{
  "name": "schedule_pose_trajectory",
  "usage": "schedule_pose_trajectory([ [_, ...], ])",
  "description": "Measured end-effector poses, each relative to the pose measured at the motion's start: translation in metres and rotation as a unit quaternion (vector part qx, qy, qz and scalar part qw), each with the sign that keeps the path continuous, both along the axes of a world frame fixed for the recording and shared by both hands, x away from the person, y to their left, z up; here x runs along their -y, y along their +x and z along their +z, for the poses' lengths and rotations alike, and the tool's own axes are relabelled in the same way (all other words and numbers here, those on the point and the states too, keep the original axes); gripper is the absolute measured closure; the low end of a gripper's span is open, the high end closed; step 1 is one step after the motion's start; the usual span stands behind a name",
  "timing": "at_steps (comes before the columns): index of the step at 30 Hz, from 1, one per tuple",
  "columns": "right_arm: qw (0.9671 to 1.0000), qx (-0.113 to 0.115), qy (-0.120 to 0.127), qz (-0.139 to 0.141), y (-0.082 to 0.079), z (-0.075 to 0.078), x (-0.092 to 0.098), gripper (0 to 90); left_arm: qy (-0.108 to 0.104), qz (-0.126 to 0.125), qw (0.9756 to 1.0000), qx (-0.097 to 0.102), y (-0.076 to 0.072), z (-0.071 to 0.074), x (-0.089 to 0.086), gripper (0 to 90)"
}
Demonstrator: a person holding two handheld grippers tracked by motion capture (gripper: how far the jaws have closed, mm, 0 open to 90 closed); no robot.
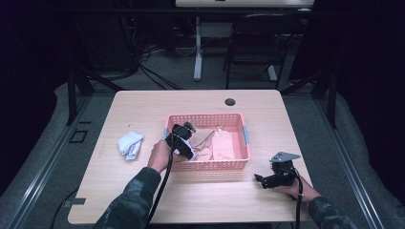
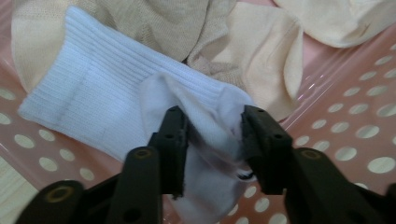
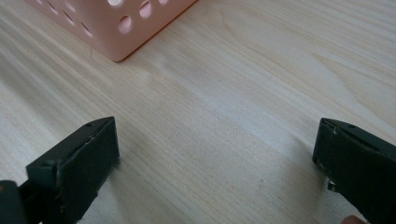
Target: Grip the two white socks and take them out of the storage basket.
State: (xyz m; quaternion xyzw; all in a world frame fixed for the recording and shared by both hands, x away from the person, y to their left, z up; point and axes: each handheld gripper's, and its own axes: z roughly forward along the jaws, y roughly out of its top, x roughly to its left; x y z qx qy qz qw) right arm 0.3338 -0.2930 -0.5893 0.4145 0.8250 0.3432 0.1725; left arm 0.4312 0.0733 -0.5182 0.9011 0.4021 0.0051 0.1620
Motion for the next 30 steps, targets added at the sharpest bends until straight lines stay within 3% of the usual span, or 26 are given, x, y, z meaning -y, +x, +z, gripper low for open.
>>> schedule_pose_trajectory([
  [4,1.0,0.0,0.0,0.0,0.0,0.0,0.0,0.0,0.001,-0.005,1.0,0.005,-0.001,-0.001,-0.002,80.0],
  [6,1.0,0.0,0.0,0.0,0.0,0.0,0.0,0.0,-0.006,-0.005,0.9999,0.01,-0.001,0.001,-0.005,82.1],
  [15,1.0,0.0,0.0,0.0,0.0,0.0,0.0,0.0,-0.047,0.005,0.9977,0.048,-0.003,0.028,-0.028,83.2],
  [21,1.0,0.0,0.0,0.0,0.0,0.0,0.0,0.0,-0.061,0.001,0.9952,0.076,-0.005,0.049,-0.035,83.4],
  [30,1.0,0.0,0.0,0.0,0.0,0.0,0.0,0.0,-0.067,-0.001,0.9934,0.092,-0.004,0.07,-0.039,83.7],
])
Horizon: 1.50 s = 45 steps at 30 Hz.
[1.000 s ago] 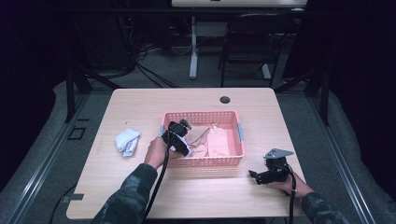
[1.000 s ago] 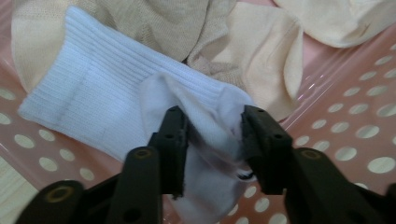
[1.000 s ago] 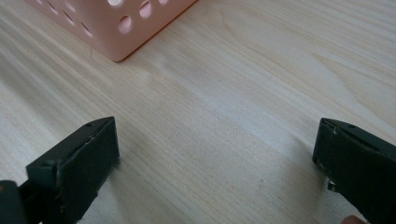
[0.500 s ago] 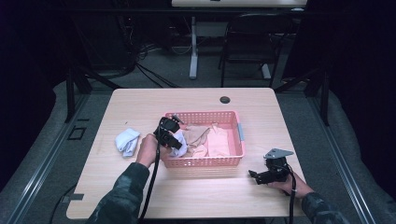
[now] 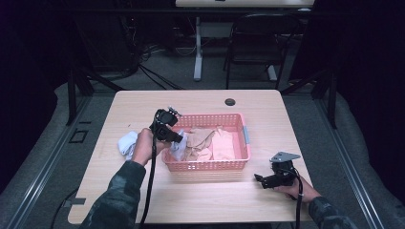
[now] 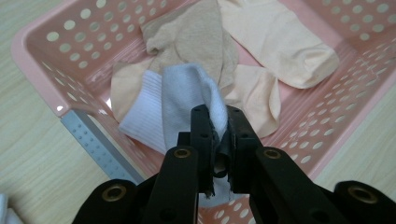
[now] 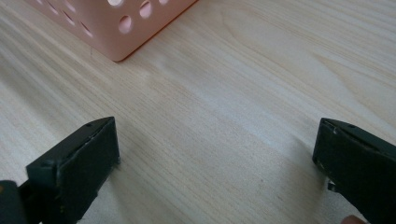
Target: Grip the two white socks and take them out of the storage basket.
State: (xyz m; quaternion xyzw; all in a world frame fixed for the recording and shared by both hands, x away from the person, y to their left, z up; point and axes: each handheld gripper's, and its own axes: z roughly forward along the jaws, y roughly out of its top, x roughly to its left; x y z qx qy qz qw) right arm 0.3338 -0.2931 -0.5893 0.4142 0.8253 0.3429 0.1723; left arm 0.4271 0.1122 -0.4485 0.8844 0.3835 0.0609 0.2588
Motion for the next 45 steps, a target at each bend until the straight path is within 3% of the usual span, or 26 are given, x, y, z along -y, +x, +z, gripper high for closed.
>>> schedule_pose_trajectory([
  [24,1.0,-0.002,0.001,0.001,0.0,0.0,0.0,0.0,-0.023,-0.014,0.9989,0.039,-0.004,0.051,-0.003,83.8],
  [45,1.0,-0.001,0.003,0.002,0.0,0.0,0.0,0.0,-0.045,-0.011,0.9974,0.056,0.001,0.074,-0.011,83.8],
])
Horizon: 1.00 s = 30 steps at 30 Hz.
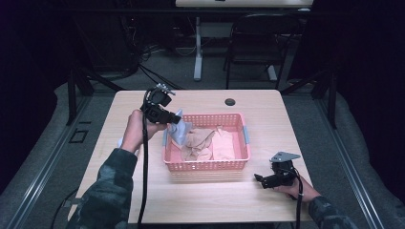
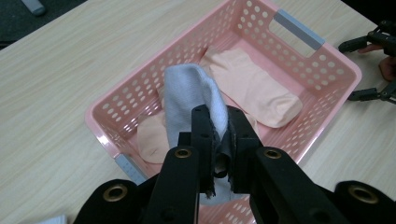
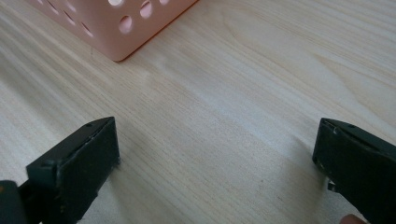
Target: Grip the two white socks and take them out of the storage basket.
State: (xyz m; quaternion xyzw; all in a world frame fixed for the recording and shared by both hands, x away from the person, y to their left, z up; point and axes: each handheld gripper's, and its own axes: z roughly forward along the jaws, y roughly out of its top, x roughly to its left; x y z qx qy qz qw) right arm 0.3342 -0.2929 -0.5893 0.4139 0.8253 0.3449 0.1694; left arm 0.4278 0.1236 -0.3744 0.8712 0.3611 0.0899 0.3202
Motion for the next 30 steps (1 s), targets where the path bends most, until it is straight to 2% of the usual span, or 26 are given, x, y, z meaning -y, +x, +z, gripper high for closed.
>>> schedule_pose_trajectory([
  [7,1.0,0.0,-0.003,0.0,0.0,0.0,0.0,0.0,-0.004,0.002,1.0,0.005,0.001,0.008,-0.002,83.8],
  [14,1.0,0.001,-0.004,-0.001,0.0,0.0,0.001,0.0,-0.008,0.012,0.9996,0.024,-0.002,0.025,-0.013,83.8],
  [23,1.0,0.002,-0.004,-0.001,-0.001,0.0,0.0,0.0,-0.017,0.038,0.9984,0.04,-0.006,0.041,-0.039,83.8],
  [30,1.0,0.002,-0.004,-0.001,-0.001,0.0,0.0,0.0,-0.021,0.066,0.9965,0.046,-0.008,0.047,-0.065,83.8],
])
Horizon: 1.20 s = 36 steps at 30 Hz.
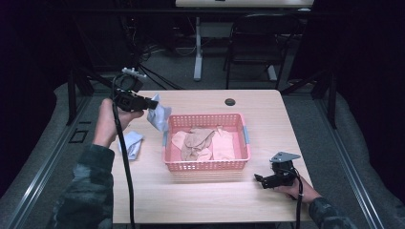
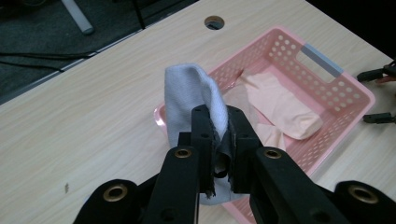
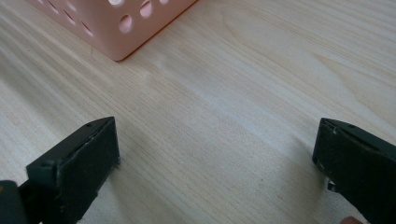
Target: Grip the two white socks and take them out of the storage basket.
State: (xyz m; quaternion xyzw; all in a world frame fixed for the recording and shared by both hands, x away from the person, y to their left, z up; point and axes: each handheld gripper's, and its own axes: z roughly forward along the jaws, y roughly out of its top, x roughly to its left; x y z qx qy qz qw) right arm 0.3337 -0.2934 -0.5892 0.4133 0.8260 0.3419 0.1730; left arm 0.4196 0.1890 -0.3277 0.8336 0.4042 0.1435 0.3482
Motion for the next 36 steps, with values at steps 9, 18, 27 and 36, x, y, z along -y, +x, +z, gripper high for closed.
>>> schedule_pose_trajectory([
  [9,1.0,0.0,0.0,0.0,0.0,0.0,0.0,0.0,-0.001,0.034,0.9994,-0.012,0.002,-0.011,-0.04,83.8],
  [18,1.0,0.0,0.0,0.0,0.0,0.0,0.0,0.0,0.014,0.077,0.9958,-0.046,0.011,-0.056,-0.071,83.8],
  [27,1.0,0.0,0.0,0.0,0.0,0.0,0.0,0.0,0.034,0.108,0.9869,-0.116,0.024,-0.13,-0.088,83.6],
  [36,1.0,0.0,0.0,0.0,0.0,0.0,0.0,0.0,0.013,0.151,0.979,-0.137,0.033,-0.164,-0.1,82.3],
])
